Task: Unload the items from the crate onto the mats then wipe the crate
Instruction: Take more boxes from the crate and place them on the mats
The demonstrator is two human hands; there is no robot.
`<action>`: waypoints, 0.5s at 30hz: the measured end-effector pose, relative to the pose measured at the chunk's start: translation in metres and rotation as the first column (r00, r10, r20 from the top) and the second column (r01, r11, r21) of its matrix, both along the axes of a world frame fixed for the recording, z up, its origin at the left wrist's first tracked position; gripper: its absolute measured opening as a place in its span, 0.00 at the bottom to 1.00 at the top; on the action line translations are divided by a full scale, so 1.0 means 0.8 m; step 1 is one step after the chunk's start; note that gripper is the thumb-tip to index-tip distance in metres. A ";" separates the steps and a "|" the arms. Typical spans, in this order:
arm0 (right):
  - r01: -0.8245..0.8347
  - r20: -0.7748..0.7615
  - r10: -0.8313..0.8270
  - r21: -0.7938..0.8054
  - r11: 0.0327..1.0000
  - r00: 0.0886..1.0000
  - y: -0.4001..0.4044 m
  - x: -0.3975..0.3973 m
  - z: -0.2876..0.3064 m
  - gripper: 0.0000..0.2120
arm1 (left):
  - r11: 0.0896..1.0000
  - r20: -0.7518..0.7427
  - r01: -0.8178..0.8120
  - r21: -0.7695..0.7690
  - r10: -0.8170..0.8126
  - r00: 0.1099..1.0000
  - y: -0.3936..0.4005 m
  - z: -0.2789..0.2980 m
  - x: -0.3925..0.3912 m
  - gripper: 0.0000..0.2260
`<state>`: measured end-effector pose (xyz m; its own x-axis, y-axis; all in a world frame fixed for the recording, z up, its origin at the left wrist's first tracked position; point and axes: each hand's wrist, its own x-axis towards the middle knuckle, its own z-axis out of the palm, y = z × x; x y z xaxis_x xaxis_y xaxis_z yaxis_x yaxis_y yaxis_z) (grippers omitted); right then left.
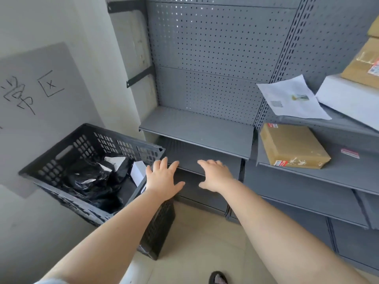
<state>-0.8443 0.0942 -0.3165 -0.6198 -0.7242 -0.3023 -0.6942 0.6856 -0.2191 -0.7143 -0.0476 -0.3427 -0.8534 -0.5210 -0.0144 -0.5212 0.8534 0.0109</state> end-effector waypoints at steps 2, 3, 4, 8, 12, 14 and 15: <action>-0.037 0.003 0.037 -0.019 0.999 0.999 -0.037 -0.038 0.015 0.36 | 0.998 -0.022 -0.057 -0.012 0.056 0.998 -0.028 0.007 -0.023 0.35; -0.073 -0.012 0.073 -0.030 0.997 0.997 -0.056 -0.055 0.022 0.36 | 0.995 -0.034 -0.093 -0.022 0.093 0.995 -0.042 0.012 -0.033 0.35; -0.124 -0.029 0.123 -0.042 0.991 0.992 -0.076 -0.070 0.029 0.36 | 0.990 -0.047 -0.136 -0.024 0.135 0.990 -0.055 0.016 -0.042 0.35; -0.347 -0.027 0.346 -0.058 0.936 0.938 -0.158 -0.110 0.053 0.37 | 0.949 -0.084 -0.315 -0.017 0.313 0.946 -0.093 0.032 -0.063 0.35; -0.499 -0.019 0.499 -0.066 0.864 0.866 -0.225 -0.113 0.045 0.37 | 0.877 -0.097 -0.480 0.024 0.480 0.872 -0.116 0.032 -0.059 0.34; -0.583 -0.010 0.583 -0.054 0.811 0.812 -0.246 -0.102 0.030 0.36 | 0.829 -0.081 -0.557 0.057 0.560 0.825 -0.123 0.022 -0.045 0.34; -0.618 -0.003 0.618 -0.045 0.785 0.786 -0.254 -0.096 0.022 0.35 | 0.801 -0.063 -0.594 0.073 0.598 0.799 -0.126 0.016 -0.037 0.34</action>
<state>-0.9212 -0.1093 -0.2988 -0.0321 -0.9630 -0.2676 -0.9634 0.1011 -0.2482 -0.7435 -0.1481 -0.3300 -0.3737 -0.9276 0.0018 -0.9223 0.3718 0.1057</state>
